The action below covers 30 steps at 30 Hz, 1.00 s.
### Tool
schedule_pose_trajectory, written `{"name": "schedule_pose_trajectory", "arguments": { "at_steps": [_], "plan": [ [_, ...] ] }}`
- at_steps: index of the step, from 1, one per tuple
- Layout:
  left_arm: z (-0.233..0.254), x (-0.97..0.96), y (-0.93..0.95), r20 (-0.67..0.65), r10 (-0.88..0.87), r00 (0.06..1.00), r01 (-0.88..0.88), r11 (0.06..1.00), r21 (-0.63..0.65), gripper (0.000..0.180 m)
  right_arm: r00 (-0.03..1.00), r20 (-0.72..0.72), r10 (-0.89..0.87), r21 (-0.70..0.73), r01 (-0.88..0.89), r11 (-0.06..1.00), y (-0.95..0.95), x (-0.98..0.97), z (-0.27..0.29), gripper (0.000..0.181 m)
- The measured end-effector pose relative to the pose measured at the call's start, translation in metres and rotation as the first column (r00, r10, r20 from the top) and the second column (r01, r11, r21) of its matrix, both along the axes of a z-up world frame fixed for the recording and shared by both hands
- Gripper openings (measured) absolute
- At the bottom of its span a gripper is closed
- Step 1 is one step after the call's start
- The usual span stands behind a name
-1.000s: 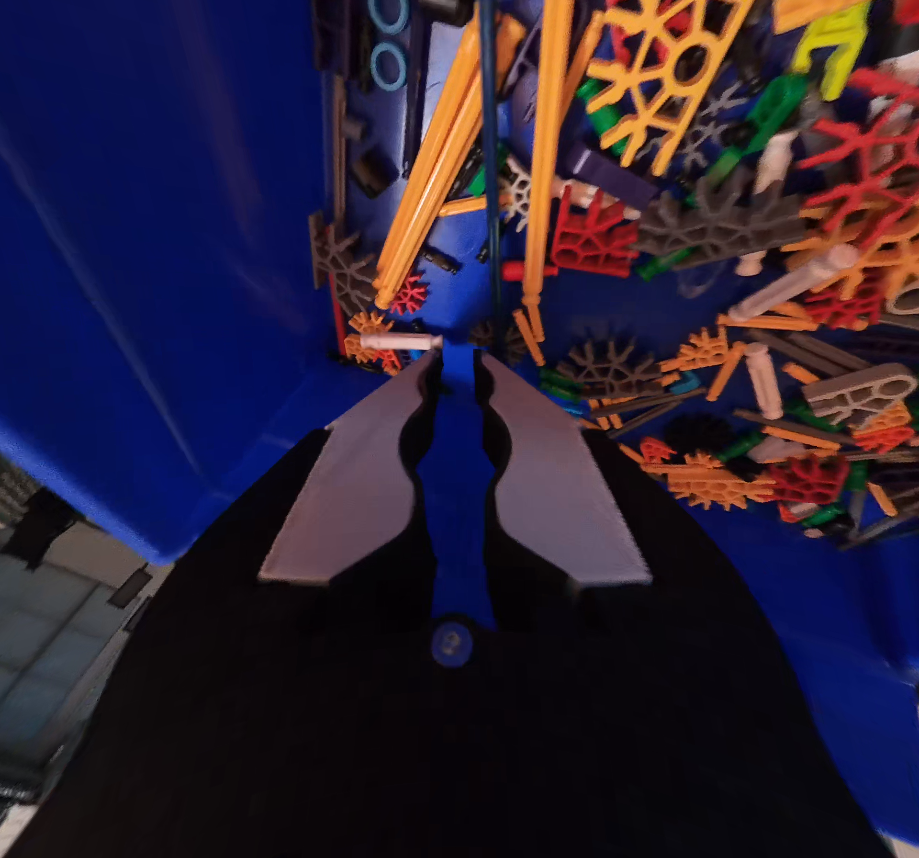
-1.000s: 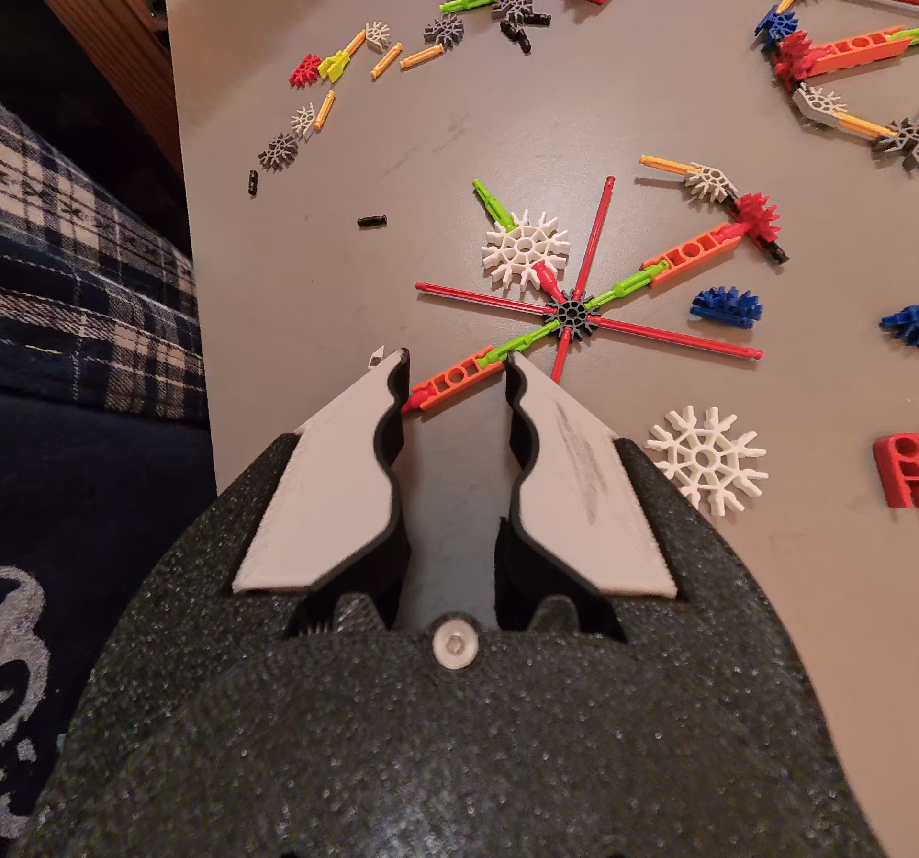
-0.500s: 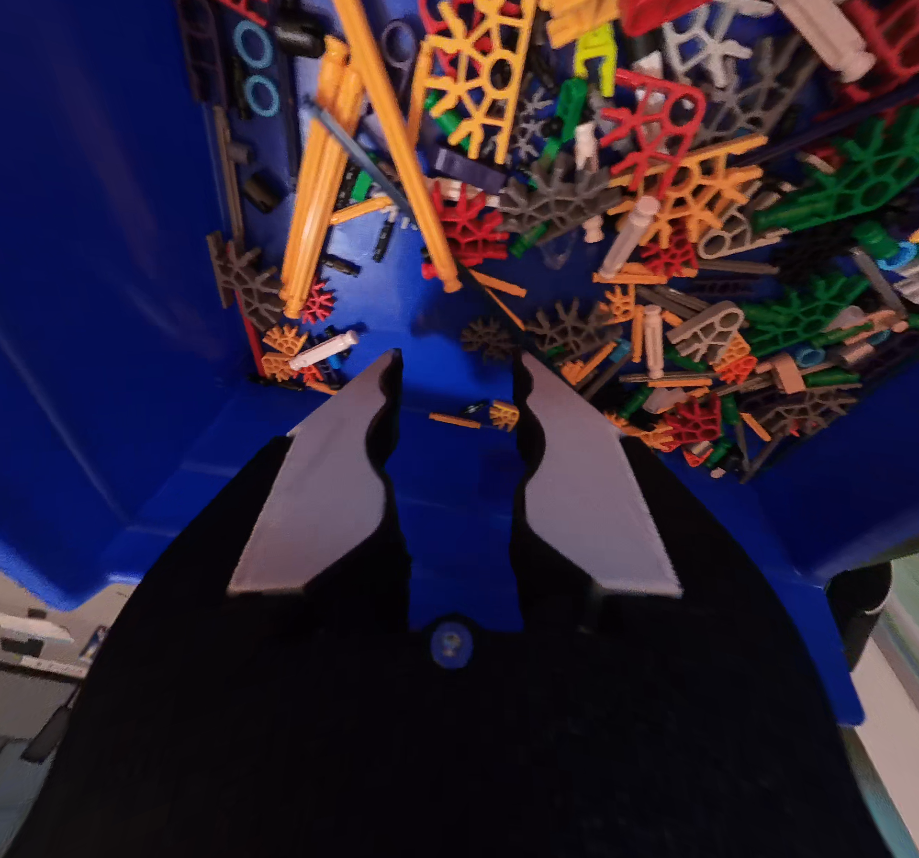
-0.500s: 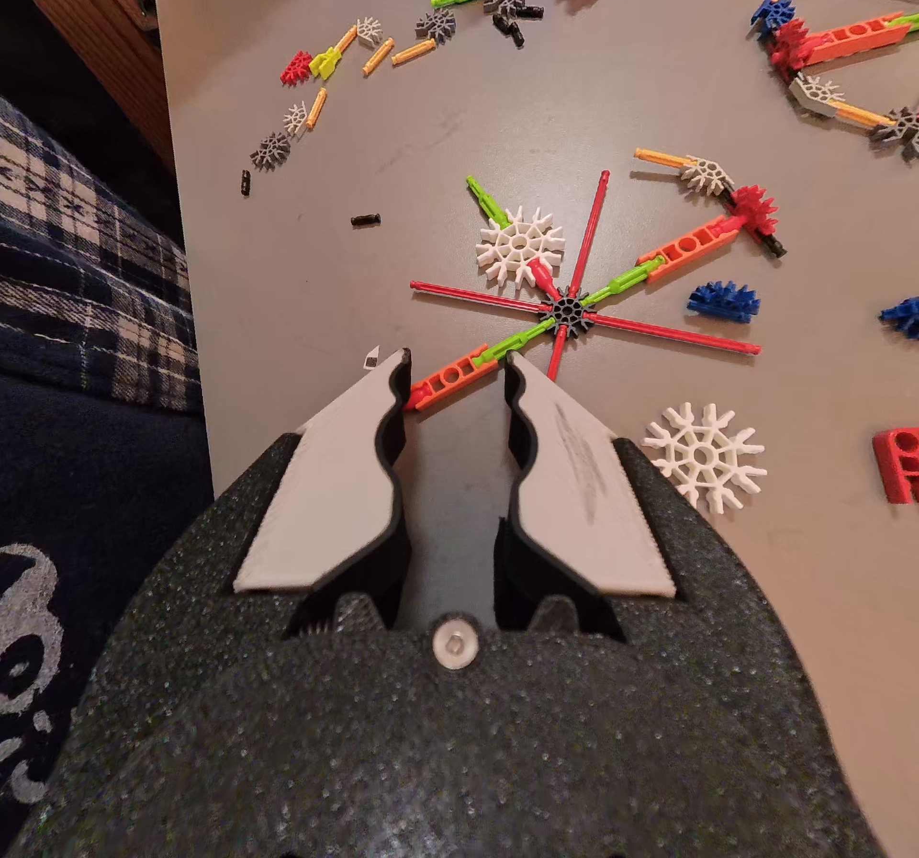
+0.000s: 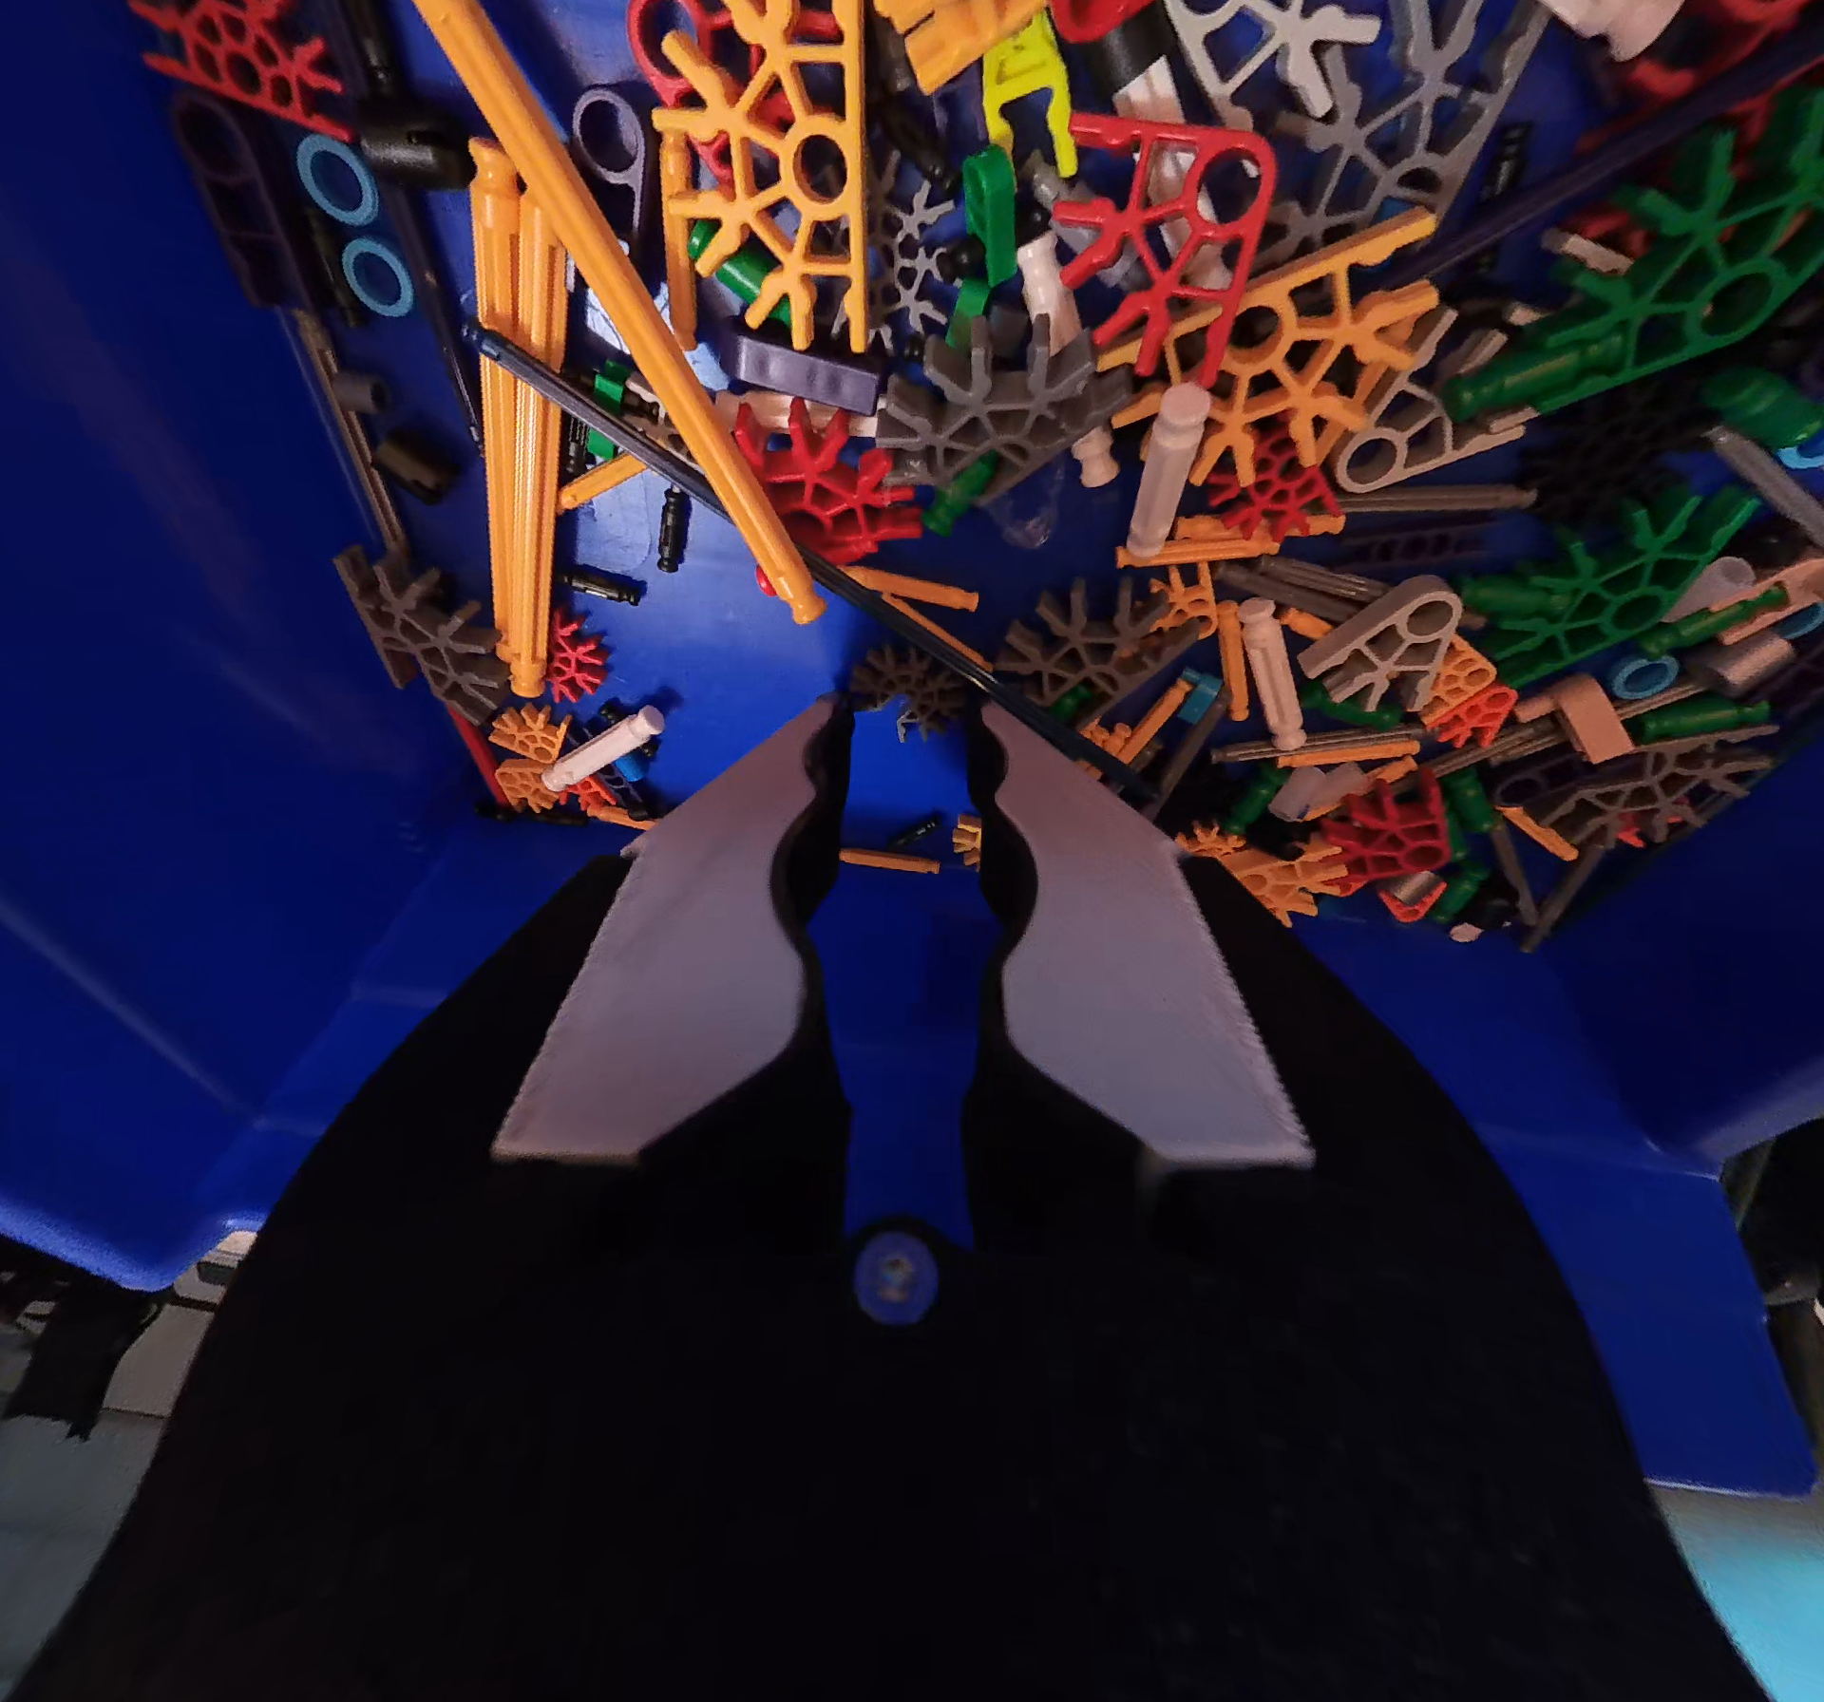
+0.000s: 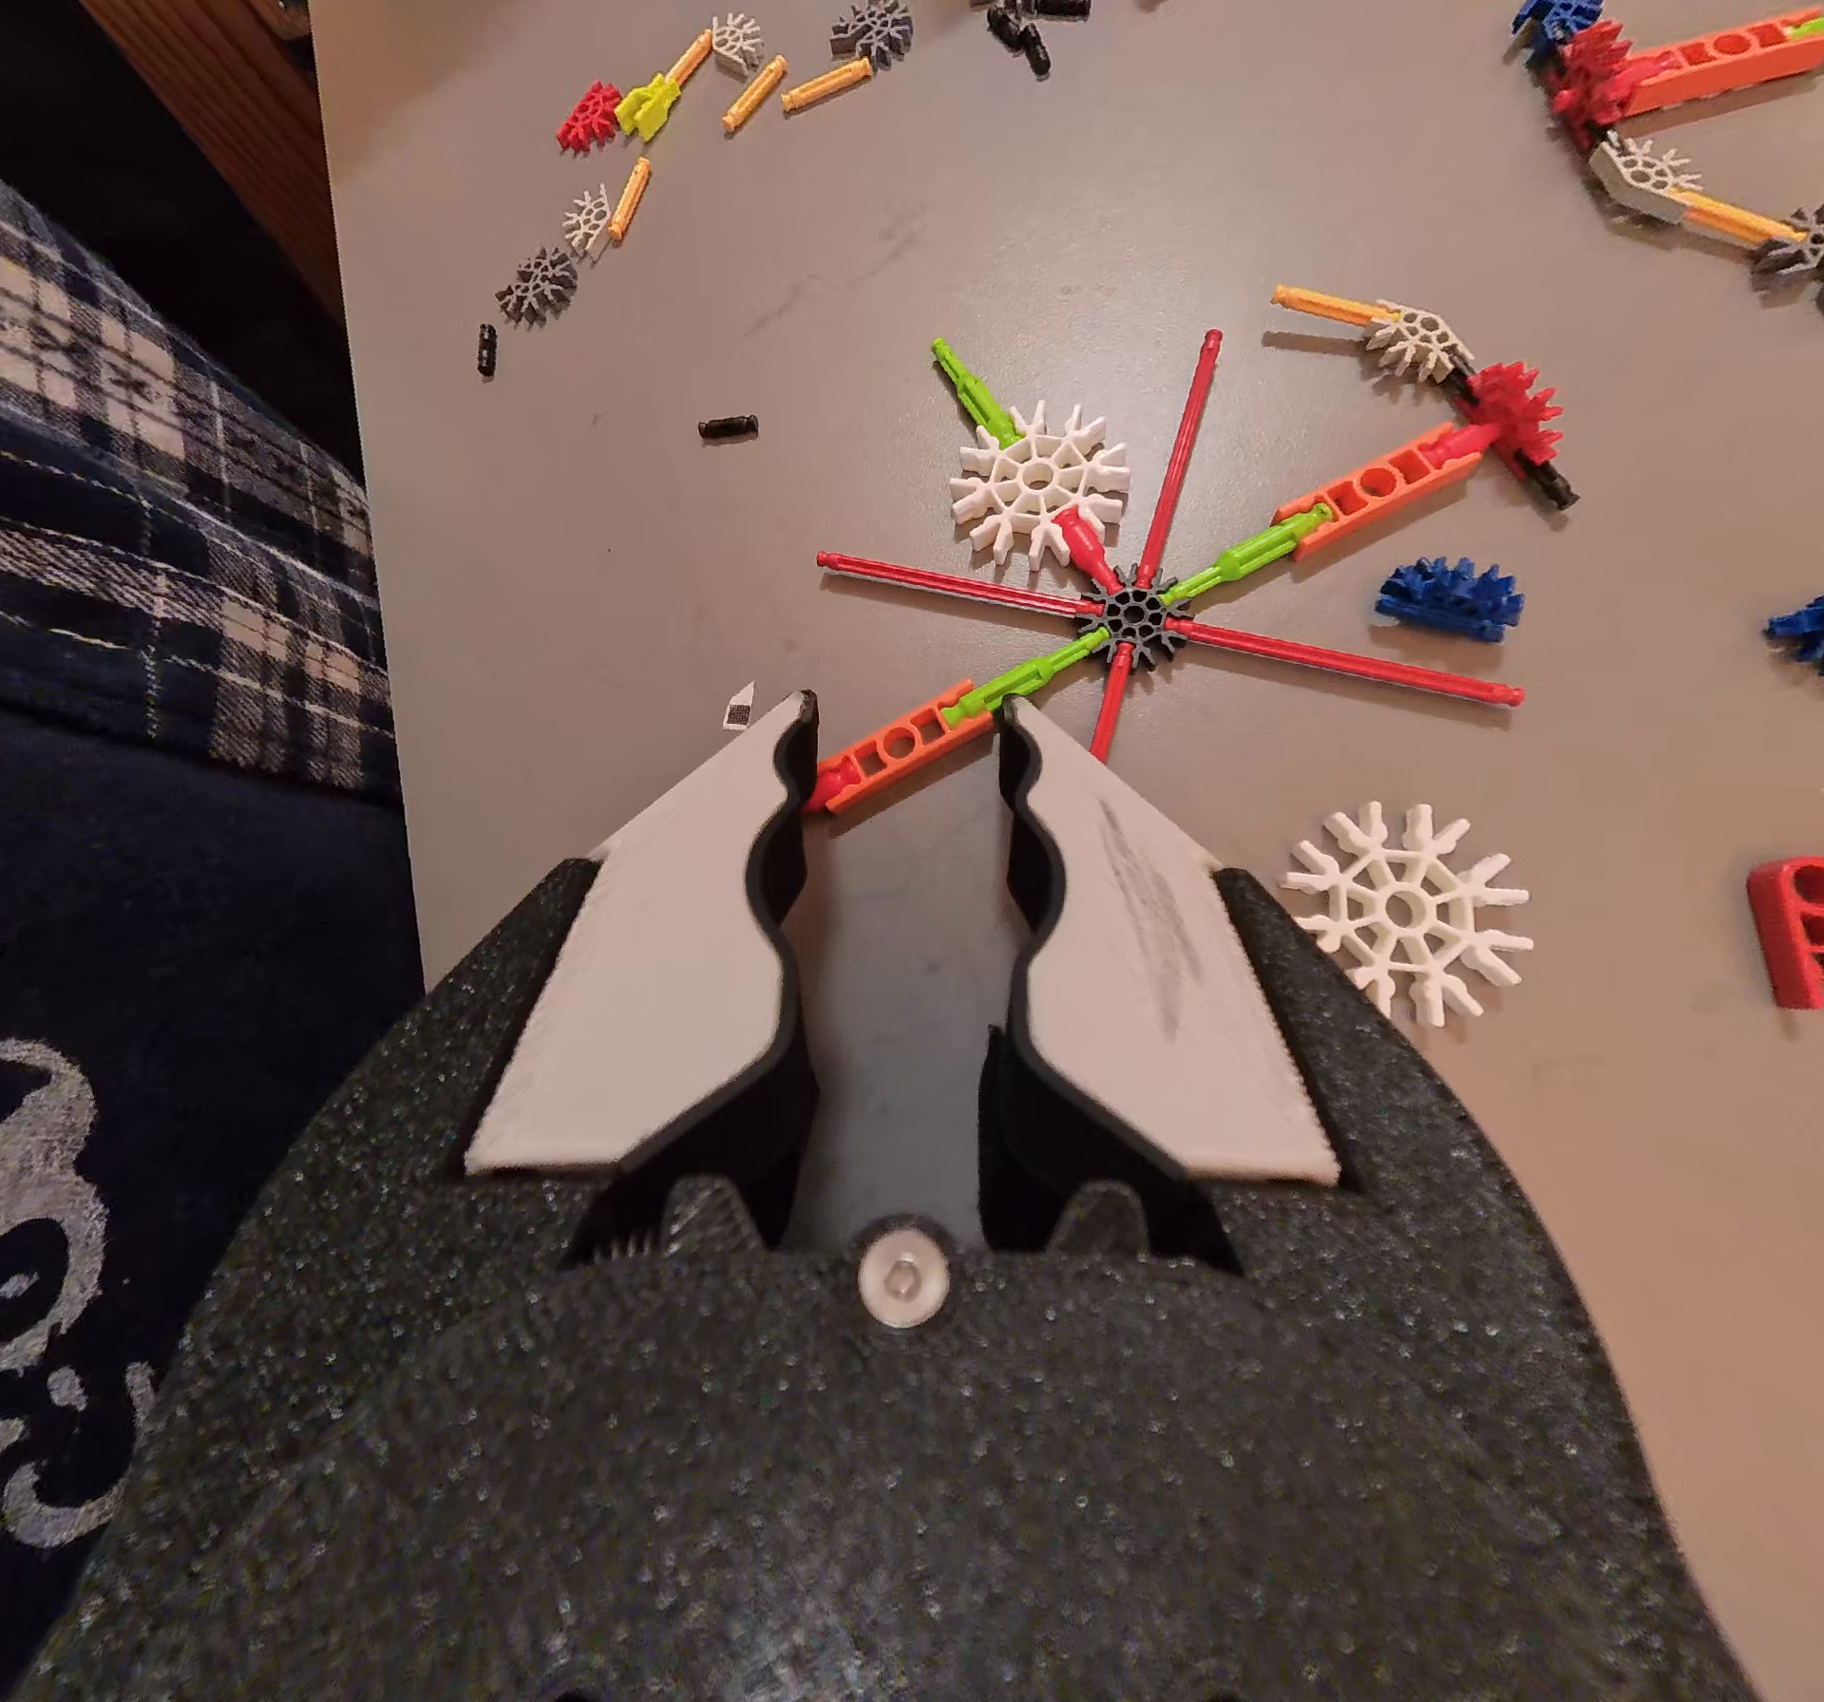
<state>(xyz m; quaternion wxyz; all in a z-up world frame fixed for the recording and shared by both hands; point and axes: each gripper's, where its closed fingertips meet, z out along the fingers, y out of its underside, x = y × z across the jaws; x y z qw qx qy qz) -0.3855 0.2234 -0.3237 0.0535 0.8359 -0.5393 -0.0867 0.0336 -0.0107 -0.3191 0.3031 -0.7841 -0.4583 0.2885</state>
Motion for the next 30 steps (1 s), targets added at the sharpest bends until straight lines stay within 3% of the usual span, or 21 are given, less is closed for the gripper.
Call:
{"name": "schedule_pose_trajectory", "arguments": {
  "at_steps": [8, 10, 16, 24, 30],
  "plan": [
    [0.000, 0.000, 0.002, 0.047, 0.026, 0.999, -0.028, 0.999, 0.036, 0.019, 1.000, -0.005, -0.001, 0.005, 0.001, 1.000, 0.001, 0.000, 0.001, 0.035],
    [0.004, 0.003, 0.007, 0.059, 0.008, 0.998, -0.013, 0.996, 0.083, 0.000, 1.000, -0.005, 0.000, 0.005, 0.000, 1.000, 0.001, 0.000, 0.001, 0.035],
    [0.005, -0.006, 0.005, 0.028, 0.028, 0.999, -0.031, 0.992, 0.119, 0.000, 1.000, -0.006, 0.009, 0.007, -0.009, 1.000, 0.000, 0.000, 0.001, 0.035],
    [0.008, -0.012, 0.021, 0.010, 0.061, 0.998, -0.062, 0.984, 0.170, 0.029, 1.000, -0.010, 0.021, 0.005, -0.021, 1.000, -0.002, -0.001, 0.001, 0.035],
    [0.005, -0.014, 0.041, -0.010, 0.075, 0.997, -0.071, 0.975, 0.211, 0.025, 1.000, -0.013, 0.019, 0.005, -0.019, 1.000, -0.002, -0.001, 0.002, 0.035]
  ]
}}
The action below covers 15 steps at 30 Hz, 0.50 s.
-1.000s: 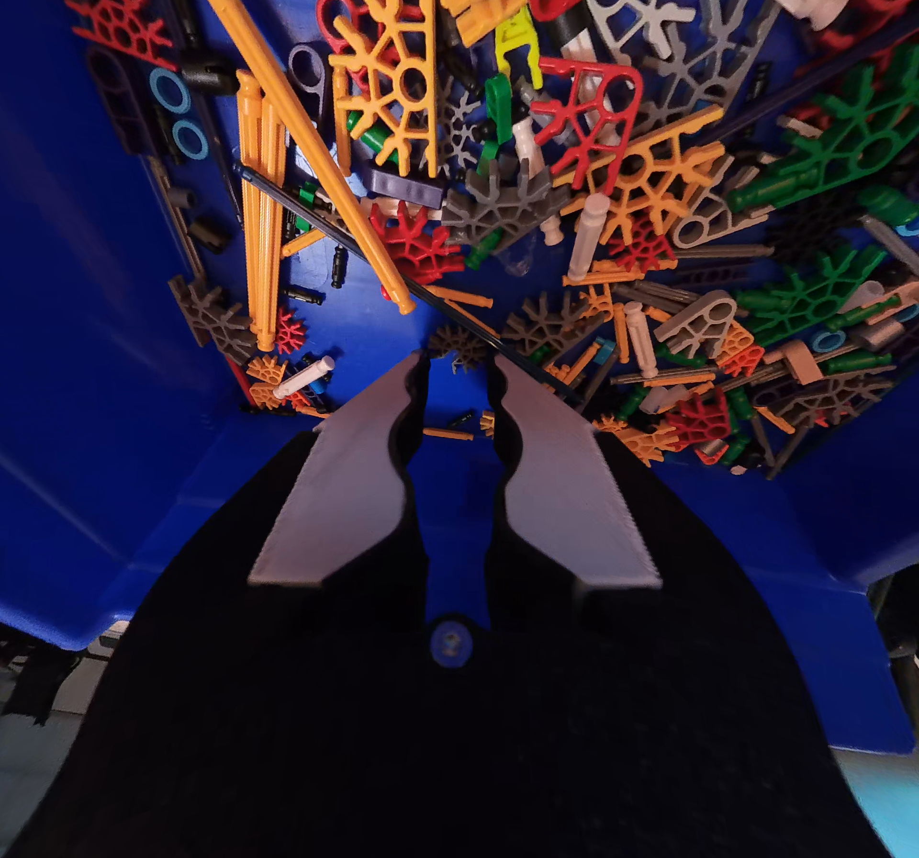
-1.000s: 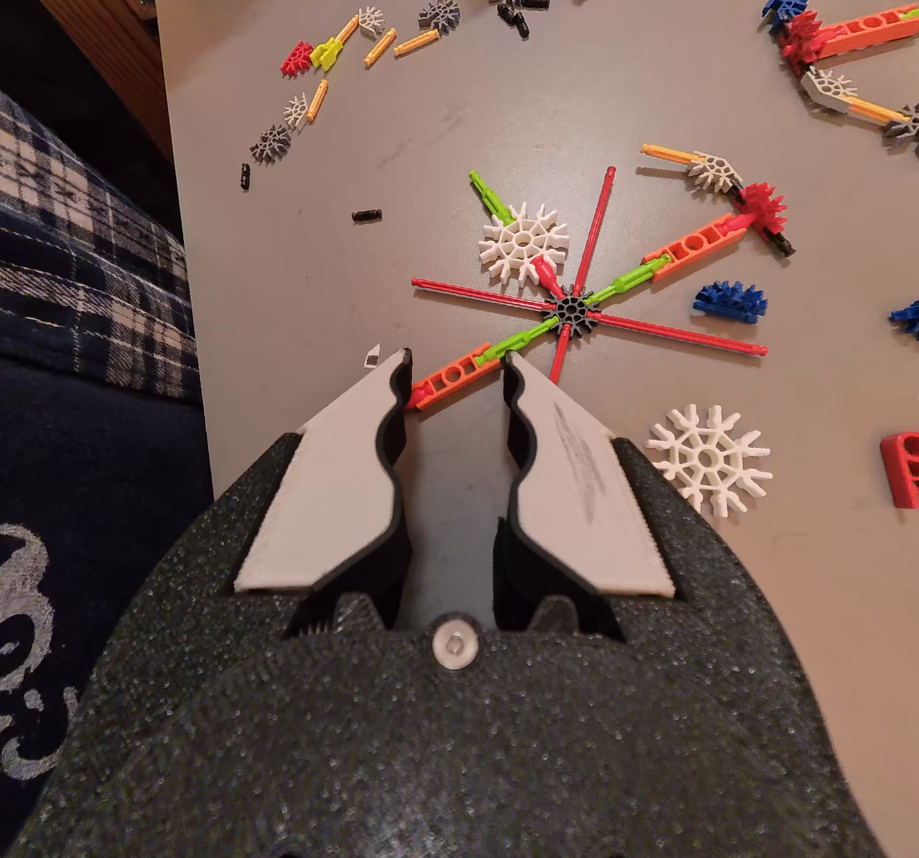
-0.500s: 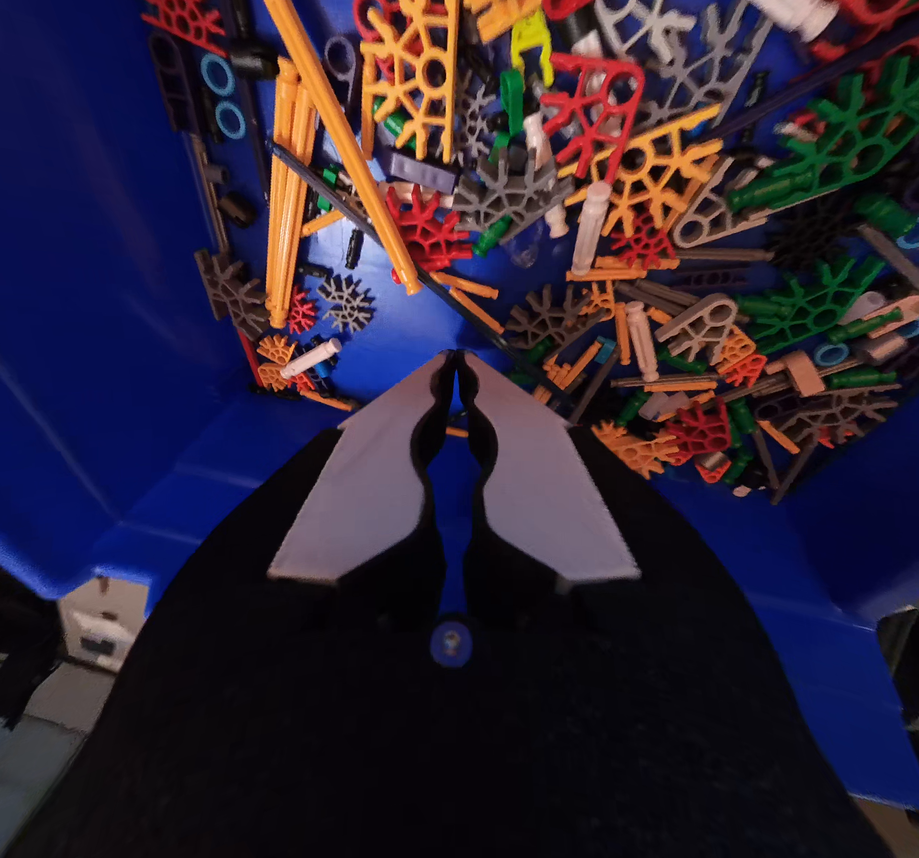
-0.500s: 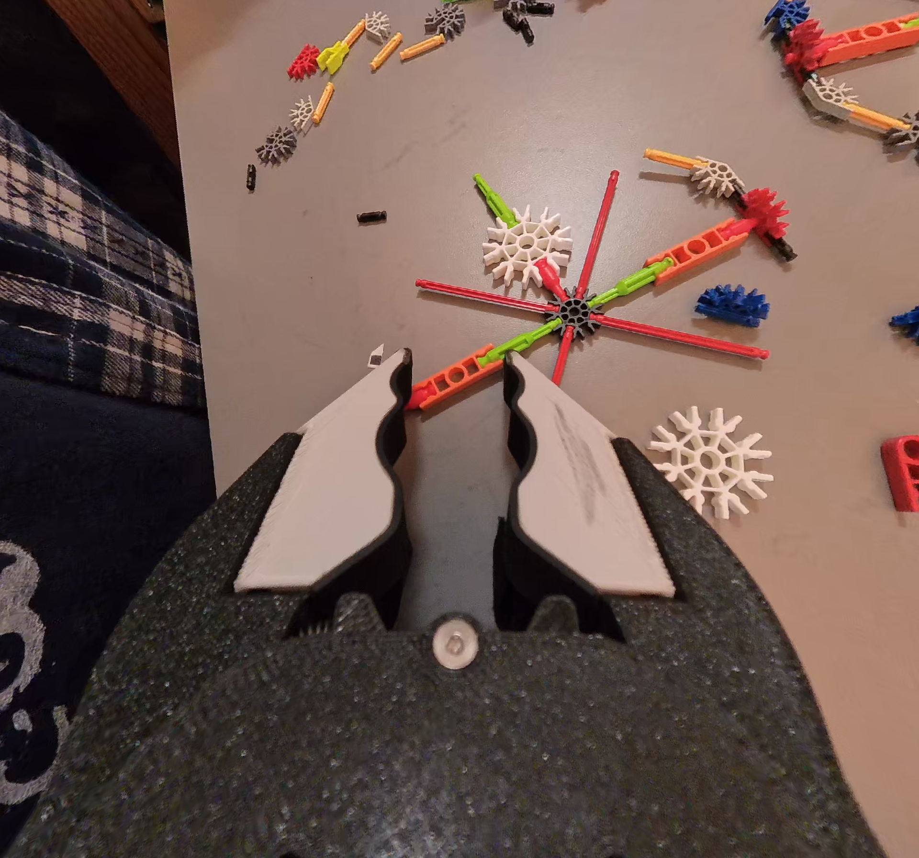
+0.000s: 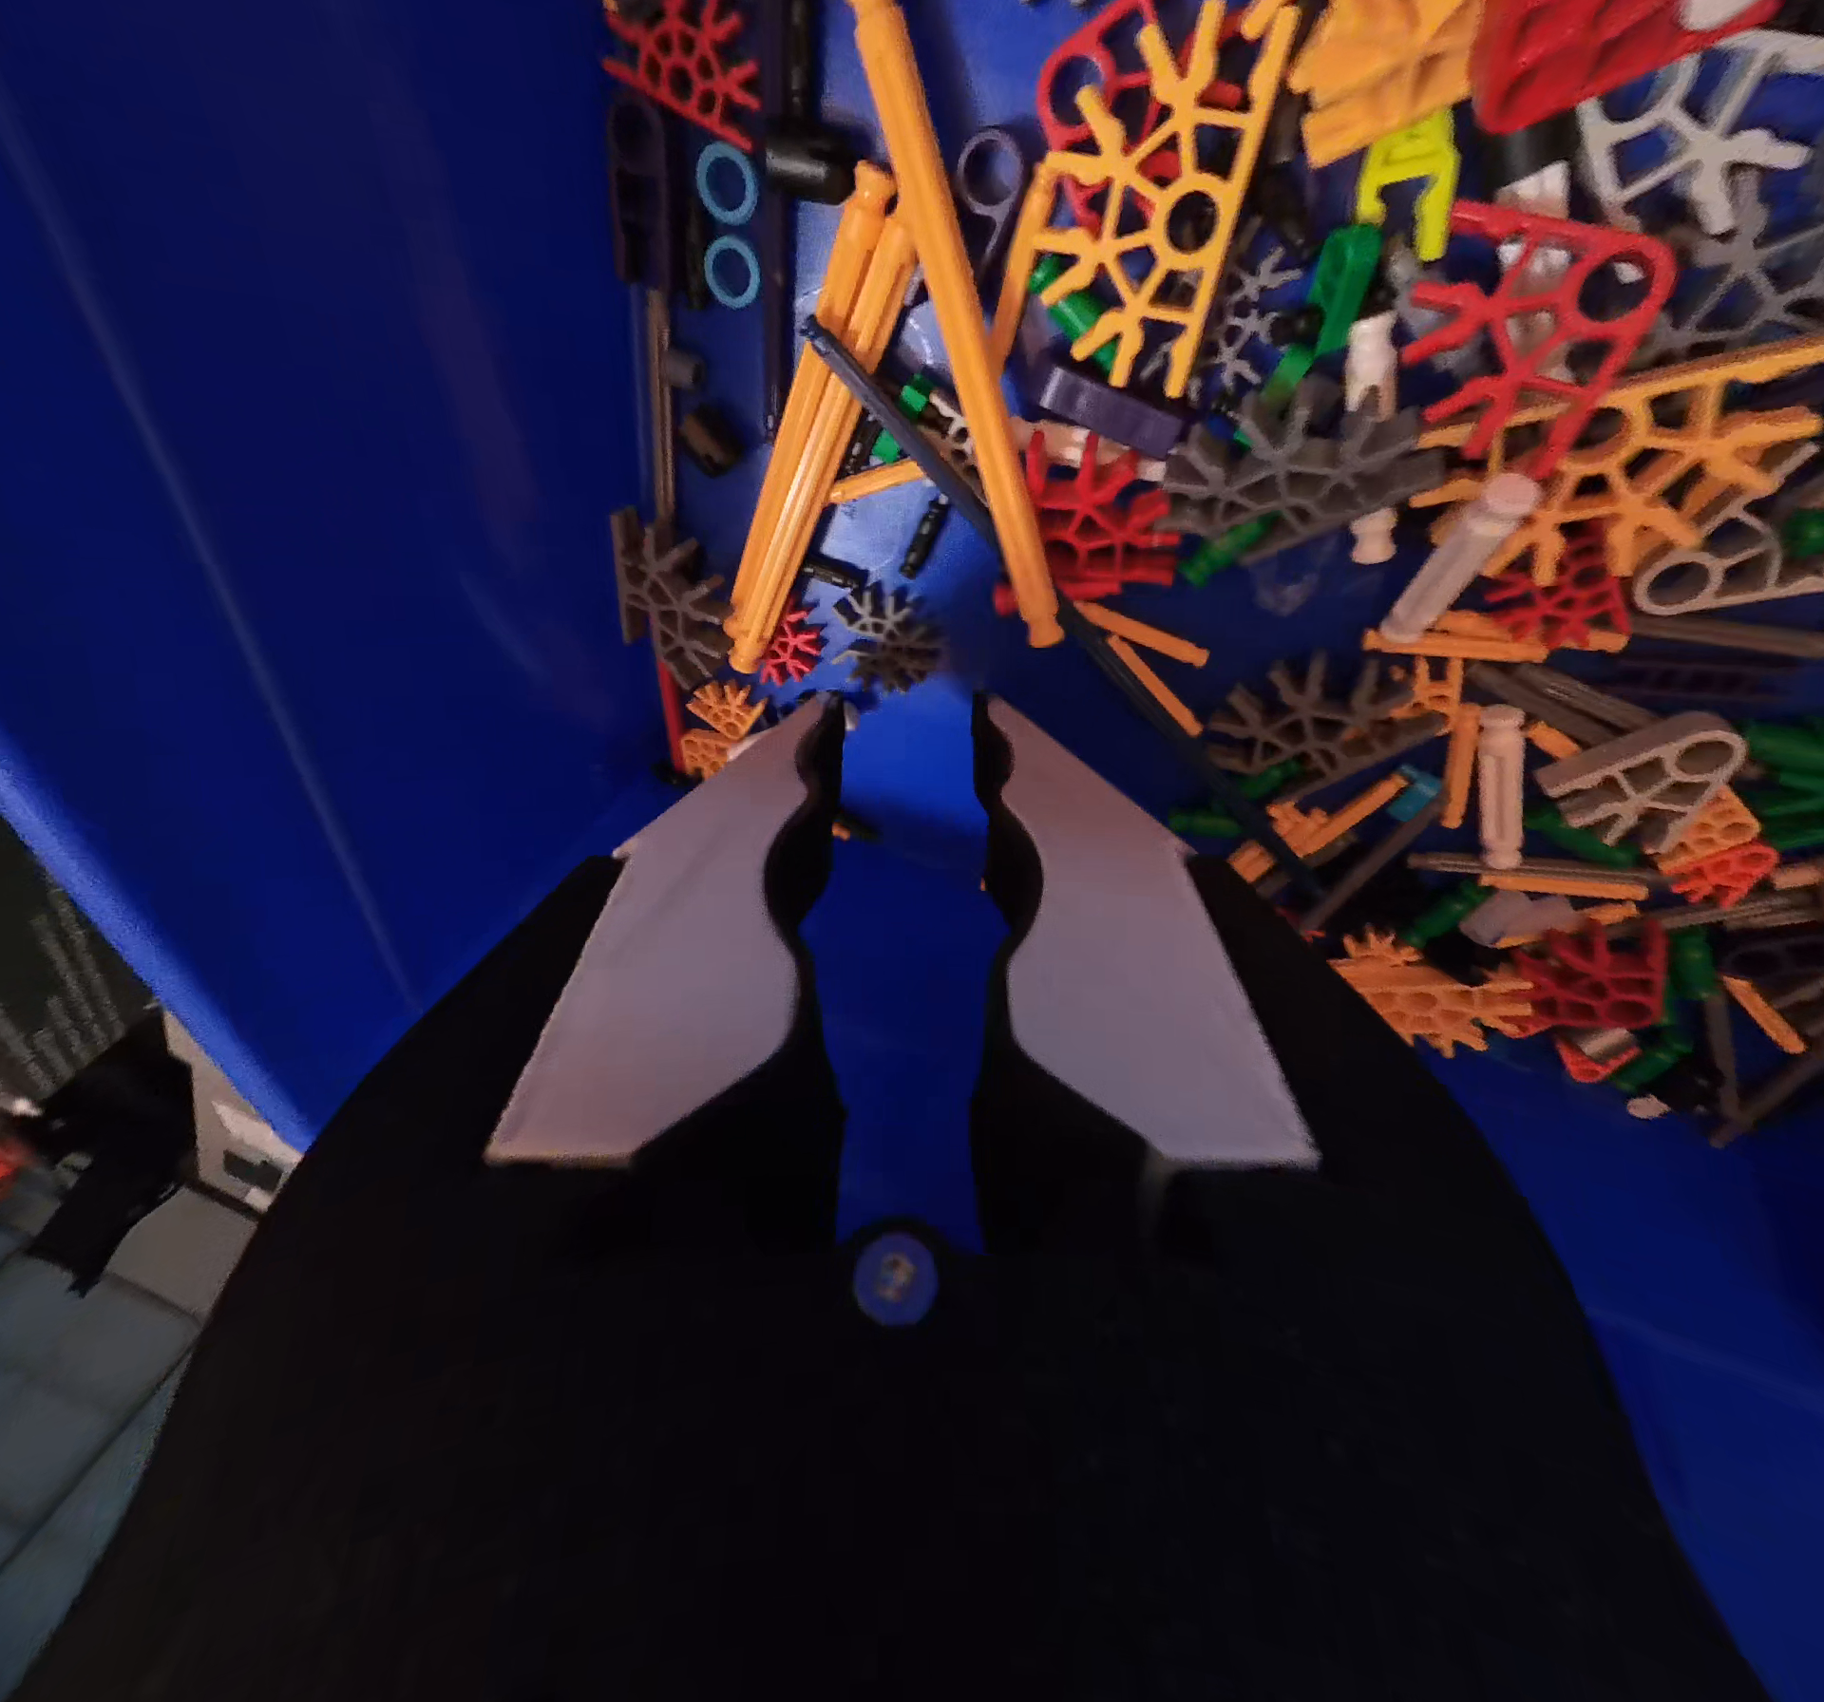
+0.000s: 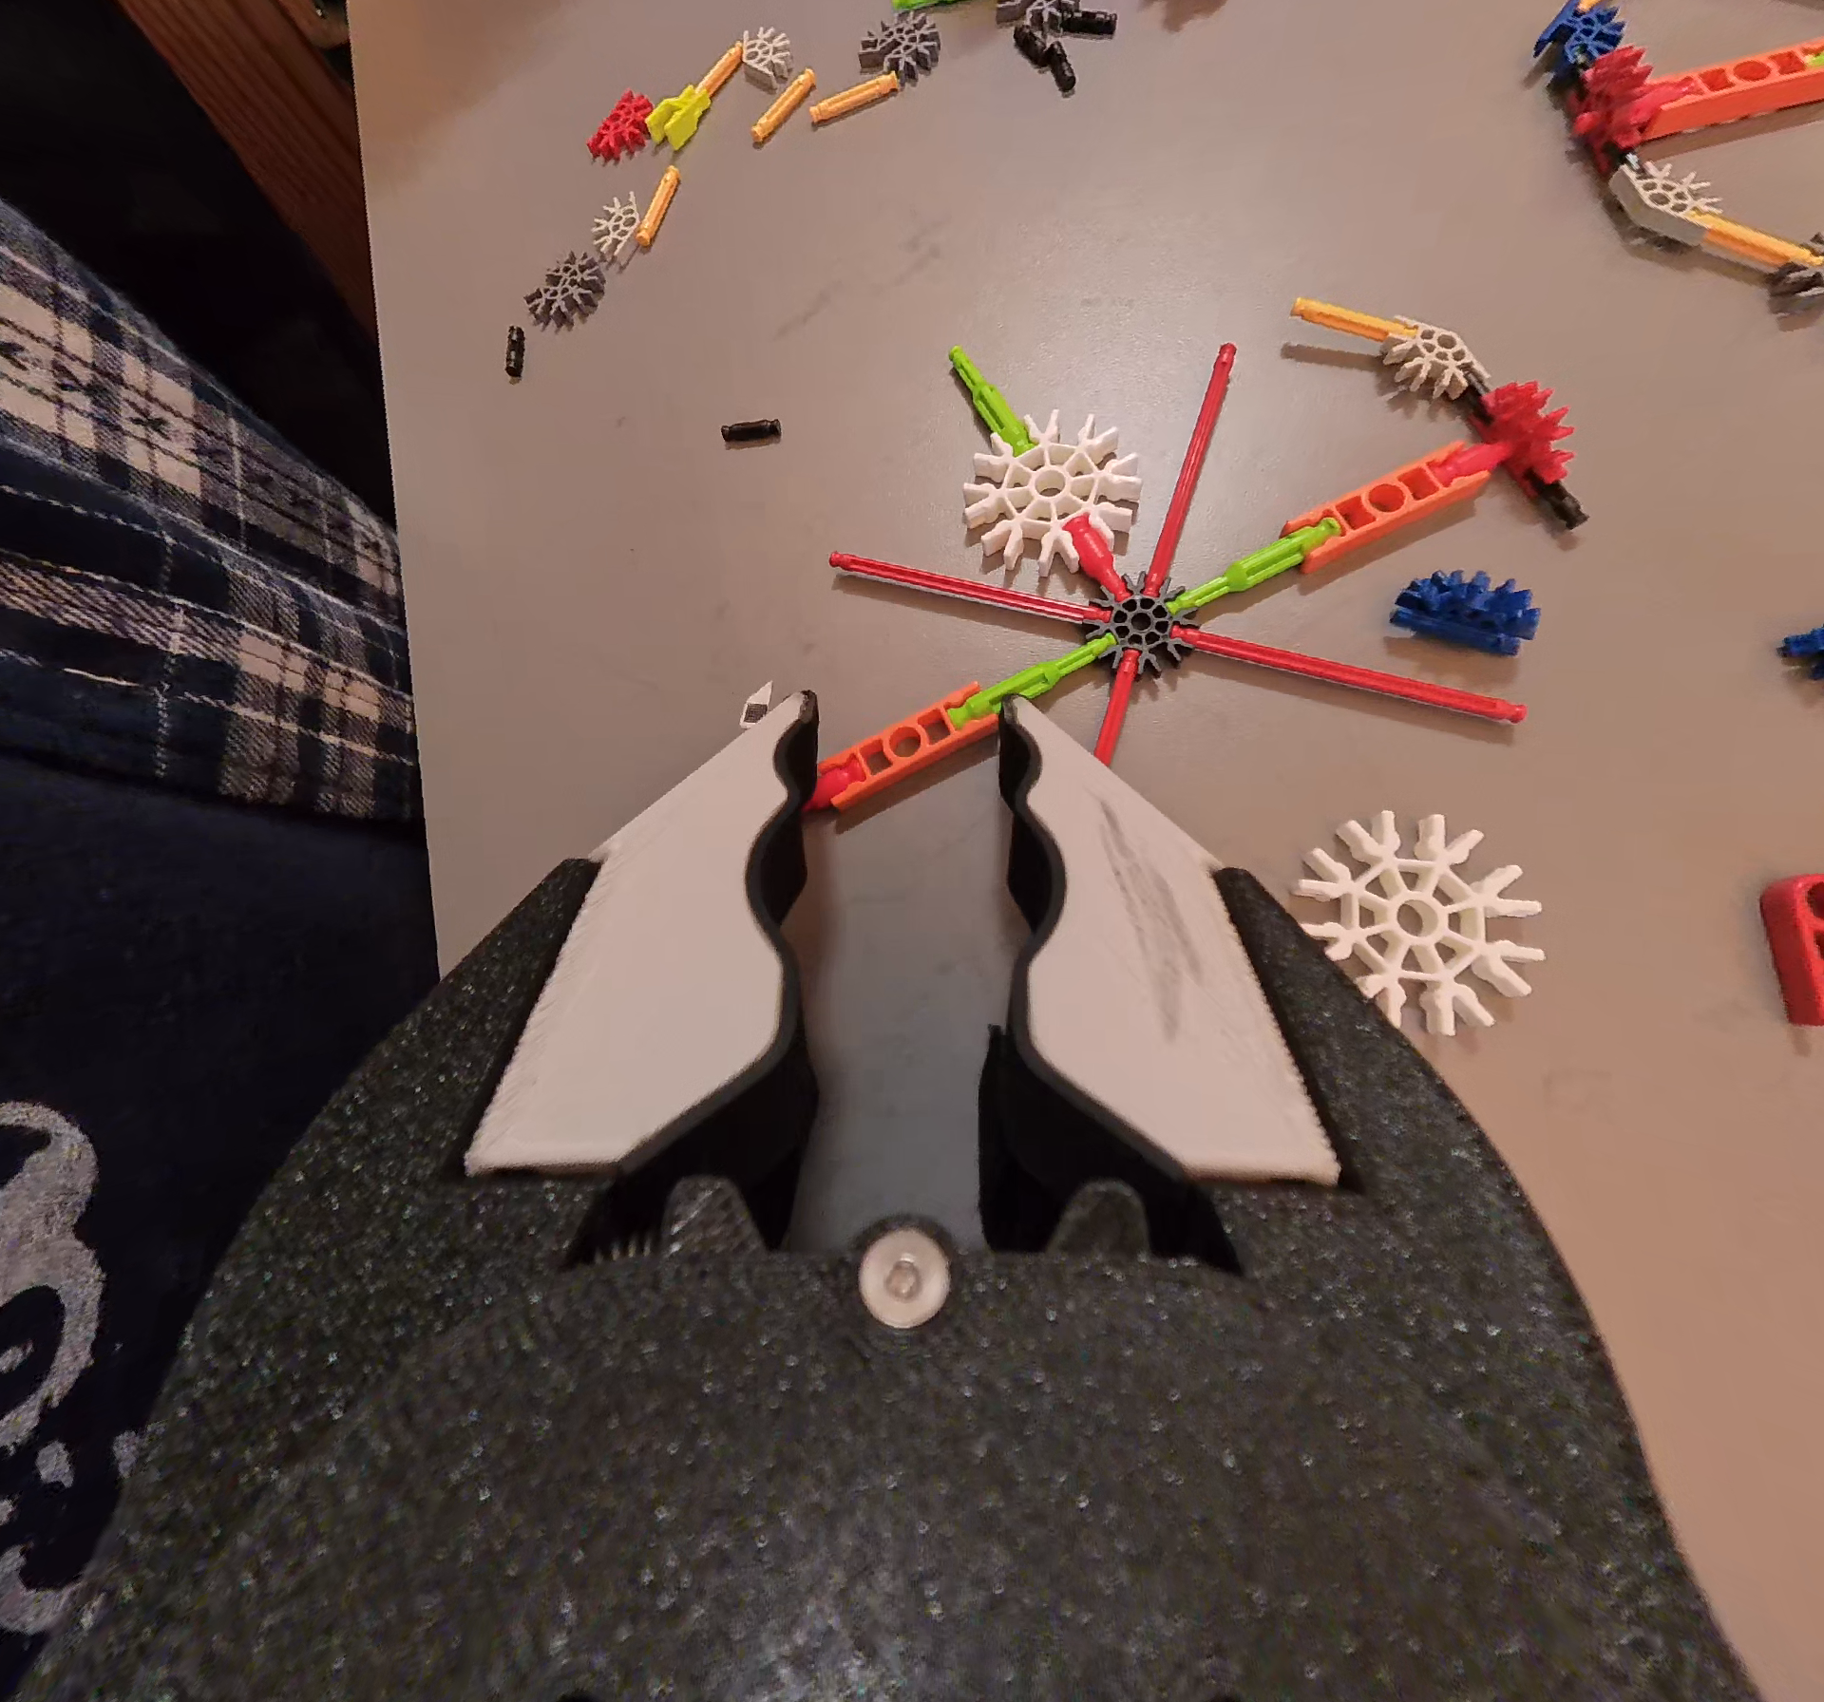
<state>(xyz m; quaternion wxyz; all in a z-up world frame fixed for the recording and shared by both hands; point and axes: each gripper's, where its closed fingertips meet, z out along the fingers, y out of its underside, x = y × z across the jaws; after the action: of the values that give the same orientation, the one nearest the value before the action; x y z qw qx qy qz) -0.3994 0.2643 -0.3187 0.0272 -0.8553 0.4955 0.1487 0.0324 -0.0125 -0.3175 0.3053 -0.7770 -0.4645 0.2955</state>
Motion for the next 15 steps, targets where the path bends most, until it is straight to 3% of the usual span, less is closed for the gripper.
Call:
{"name": "schedule_pose_trajectory", "arguments": {
  "at_steps": [9, 13, 15],
  "plan": [
    [-0.004, 0.002, 0.005, 0.009, 0.075, 0.997, -0.073, 0.987, -0.142, 0.030, 1.000, -0.010, -0.007, -0.007, 0.006, 1.000, 0.000, 0.000, 0.001, 0.035],
    [-0.005, 0.004, 0.004, 0.022, 0.056, 0.998, -0.050, 0.978, -0.204, 0.025, 1.000, -0.014, -0.010, -0.012, 0.010, 1.000, 0.000, 0.000, 0.002, 0.035],
    [-0.006, 0.012, 0.001, 0.059, 0.037, 0.998, -0.022, 0.971, -0.237, 0.013, 1.000, -0.014, -0.011, -0.014, 0.011, 1.000, 0.000, 0.000, 0.002, 0.035]
  ]
}}
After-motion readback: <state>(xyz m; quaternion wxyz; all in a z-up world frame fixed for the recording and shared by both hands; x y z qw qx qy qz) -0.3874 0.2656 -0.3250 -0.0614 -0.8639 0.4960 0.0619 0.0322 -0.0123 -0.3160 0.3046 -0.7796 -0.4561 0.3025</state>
